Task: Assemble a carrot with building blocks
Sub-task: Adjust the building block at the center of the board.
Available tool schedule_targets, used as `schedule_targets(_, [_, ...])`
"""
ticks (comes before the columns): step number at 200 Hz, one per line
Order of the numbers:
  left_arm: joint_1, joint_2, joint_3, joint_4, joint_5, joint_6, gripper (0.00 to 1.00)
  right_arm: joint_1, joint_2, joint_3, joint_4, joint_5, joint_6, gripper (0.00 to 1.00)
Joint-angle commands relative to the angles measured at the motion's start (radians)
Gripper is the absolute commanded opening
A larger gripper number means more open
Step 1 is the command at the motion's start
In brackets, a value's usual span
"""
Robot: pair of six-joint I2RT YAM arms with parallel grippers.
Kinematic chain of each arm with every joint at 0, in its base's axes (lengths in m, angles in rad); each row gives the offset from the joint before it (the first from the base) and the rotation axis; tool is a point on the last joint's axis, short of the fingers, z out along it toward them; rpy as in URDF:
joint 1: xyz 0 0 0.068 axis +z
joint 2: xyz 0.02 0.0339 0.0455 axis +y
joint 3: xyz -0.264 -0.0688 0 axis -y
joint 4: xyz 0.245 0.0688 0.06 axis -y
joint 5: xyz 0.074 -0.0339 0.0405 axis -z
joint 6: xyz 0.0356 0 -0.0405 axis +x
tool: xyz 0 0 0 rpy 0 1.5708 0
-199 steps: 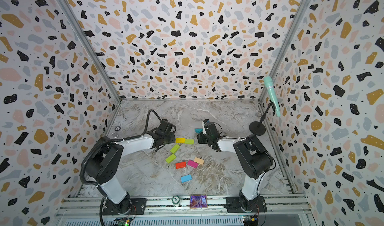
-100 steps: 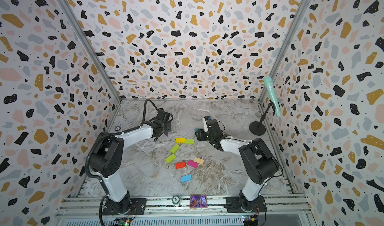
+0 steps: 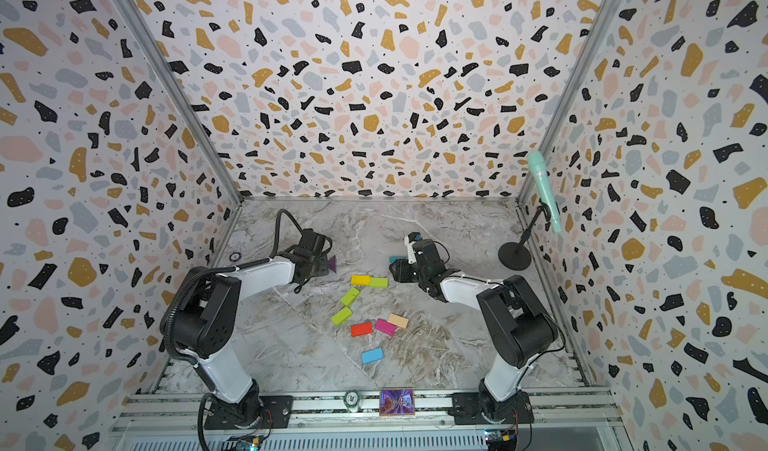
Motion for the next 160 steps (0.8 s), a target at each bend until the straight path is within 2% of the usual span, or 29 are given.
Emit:
schedule_targets(1, [-0.001, 0.058, 0.015, 0.026, 0.075, 0.035, 0.46, -0.002, 0.006, -0.004, -0.003, -0.010, 0.007, 0.56])
schedule_targets(81, [-0.010, 0.123, 0.047, 0.081, 0.211, 0.011, 0.46, -0.001, 0.017, -0.001, -0.007, -0.007, 0.008, 0.56])
schedule_targets(130, [-0.075, 0.141, 0.093, 0.089, 0.218, 0.007, 0.46, -0.001, 0.017, -0.003, -0.007, -0.009, 0.009, 0.55])
schedule_targets(160, [-0.094, 0.098, 0.078, 0.113, 0.209, -0.018, 0.46, -0.002, 0.014, -0.010, -0.005, -0.009, 0.012, 0.56])
